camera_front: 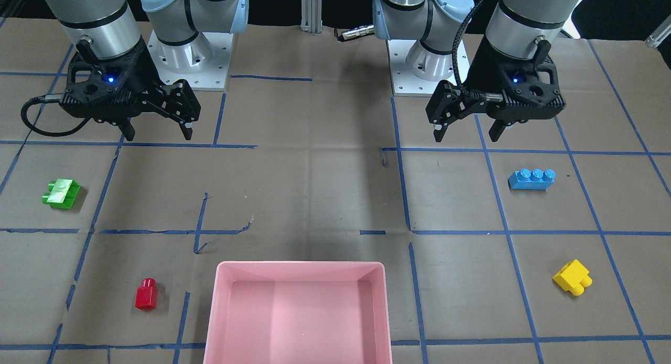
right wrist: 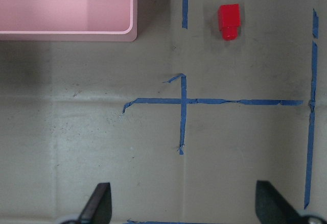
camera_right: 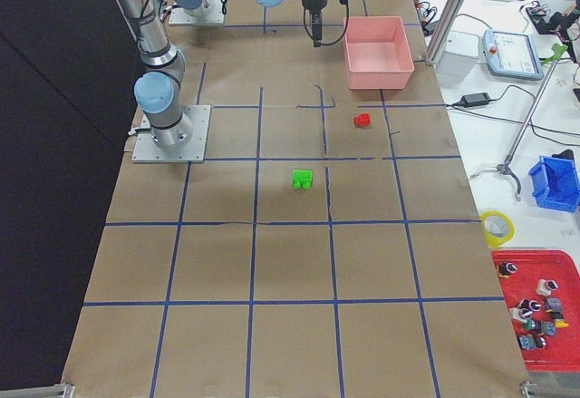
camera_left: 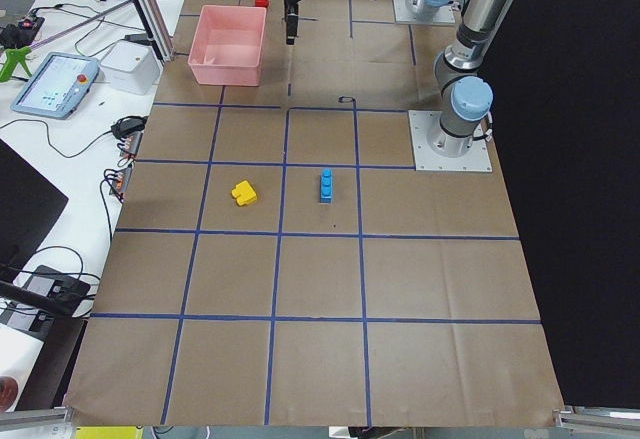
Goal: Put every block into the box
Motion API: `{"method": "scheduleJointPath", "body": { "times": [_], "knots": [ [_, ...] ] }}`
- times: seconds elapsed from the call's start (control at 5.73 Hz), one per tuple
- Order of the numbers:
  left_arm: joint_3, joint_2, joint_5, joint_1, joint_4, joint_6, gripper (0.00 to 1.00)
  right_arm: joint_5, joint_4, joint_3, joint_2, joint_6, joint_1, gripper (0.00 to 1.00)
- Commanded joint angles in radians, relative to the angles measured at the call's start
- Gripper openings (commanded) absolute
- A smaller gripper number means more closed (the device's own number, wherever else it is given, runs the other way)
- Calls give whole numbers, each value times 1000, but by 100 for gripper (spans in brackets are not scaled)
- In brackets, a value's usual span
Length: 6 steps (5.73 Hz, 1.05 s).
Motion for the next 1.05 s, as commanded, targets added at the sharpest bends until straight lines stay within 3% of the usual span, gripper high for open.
{"method": "scheduleJointPath", "body": {
  "times": [0.0,0.35,0.87],
  "knots": [
    [-39,17,2,262,-11,234,99,0,-7,4,1,-4,0,100],
    [-97,16,-1,539,-12,485,99,-2,-5,4,1,-1,0,100],
    [-182,64,-1,563,-12,972,99,0,-7,-11,0,-5,0,100]
  ]
}}
